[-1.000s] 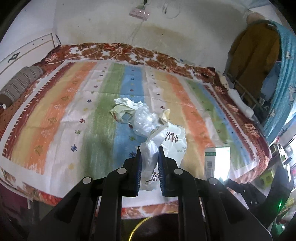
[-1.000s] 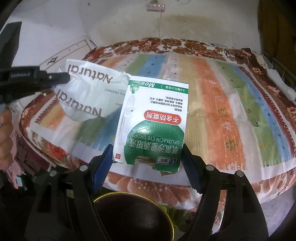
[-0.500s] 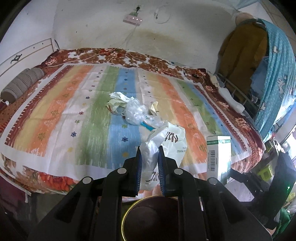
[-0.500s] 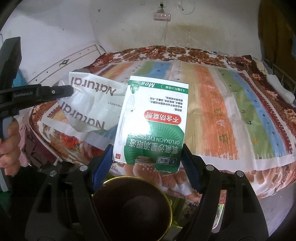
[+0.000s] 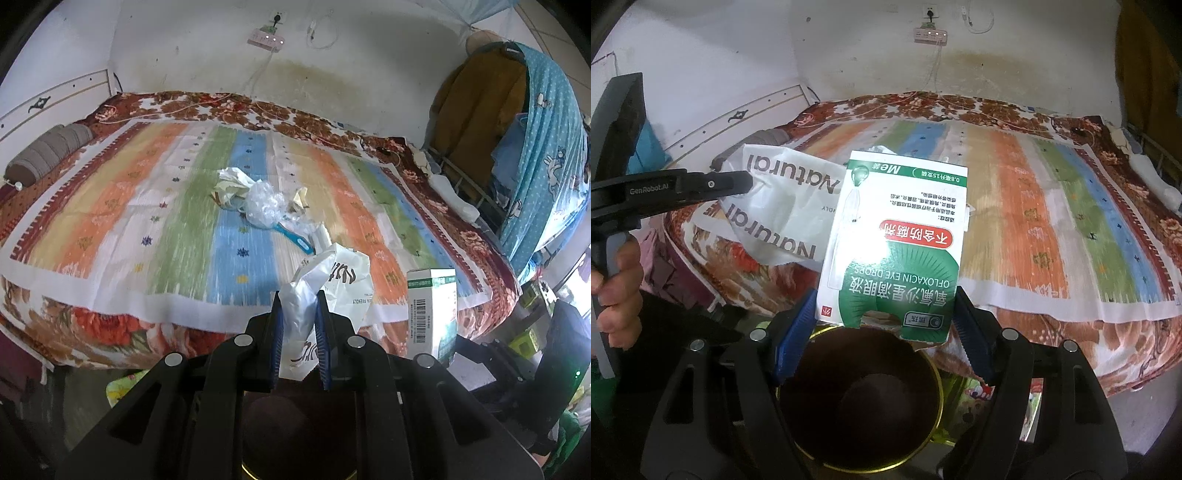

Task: Collect trash
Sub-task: 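Lift the bag with the left tool while the right tool carries the box over the bin, then open both tools over the gold-rimmed bin to drop the bag and box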

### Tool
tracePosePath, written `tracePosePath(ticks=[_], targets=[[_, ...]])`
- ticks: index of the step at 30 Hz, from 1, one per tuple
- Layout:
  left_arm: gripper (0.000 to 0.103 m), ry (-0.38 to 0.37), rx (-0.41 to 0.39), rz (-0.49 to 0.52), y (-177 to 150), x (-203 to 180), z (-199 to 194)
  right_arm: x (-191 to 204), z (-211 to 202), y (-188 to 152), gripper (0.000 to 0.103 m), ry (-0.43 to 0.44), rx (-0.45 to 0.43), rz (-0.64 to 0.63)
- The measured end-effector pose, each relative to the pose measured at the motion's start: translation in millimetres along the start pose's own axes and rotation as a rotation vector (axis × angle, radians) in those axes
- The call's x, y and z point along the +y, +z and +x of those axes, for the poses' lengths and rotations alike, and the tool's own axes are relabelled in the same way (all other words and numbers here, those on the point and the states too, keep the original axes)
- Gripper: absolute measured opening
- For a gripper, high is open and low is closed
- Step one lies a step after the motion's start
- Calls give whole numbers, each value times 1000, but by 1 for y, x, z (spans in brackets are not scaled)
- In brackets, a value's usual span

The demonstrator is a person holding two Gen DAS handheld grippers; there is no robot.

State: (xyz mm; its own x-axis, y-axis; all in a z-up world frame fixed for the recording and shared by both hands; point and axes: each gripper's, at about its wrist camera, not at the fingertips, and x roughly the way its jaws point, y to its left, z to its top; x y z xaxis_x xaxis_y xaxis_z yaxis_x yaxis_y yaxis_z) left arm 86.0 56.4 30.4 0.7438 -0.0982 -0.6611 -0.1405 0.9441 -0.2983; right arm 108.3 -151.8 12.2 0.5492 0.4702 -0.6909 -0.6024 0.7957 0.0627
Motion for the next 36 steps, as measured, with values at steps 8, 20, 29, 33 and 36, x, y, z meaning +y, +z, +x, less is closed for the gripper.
tracePosePath(ticks=[8, 20, 29, 33, 36], targets=[[15, 46, 49, -13, -34, -3, -1, 7, 2, -27, 68, 1, 62, -2], [15, 131, 175, -38, -81, -6, 17, 19, 23, -60, 68, -10, 201, -3], [15, 132, 314, -151, -95, 11, 48, 22, 57, -81, 68, 17, 373, 24], [15, 145, 379, -177, -101, 13, 64, 19, 73, -90, 68, 45, 441, 85], [15, 144, 418, -201, -105, 17, 73, 17, 81, -94, 68, 53, 468, 104]])
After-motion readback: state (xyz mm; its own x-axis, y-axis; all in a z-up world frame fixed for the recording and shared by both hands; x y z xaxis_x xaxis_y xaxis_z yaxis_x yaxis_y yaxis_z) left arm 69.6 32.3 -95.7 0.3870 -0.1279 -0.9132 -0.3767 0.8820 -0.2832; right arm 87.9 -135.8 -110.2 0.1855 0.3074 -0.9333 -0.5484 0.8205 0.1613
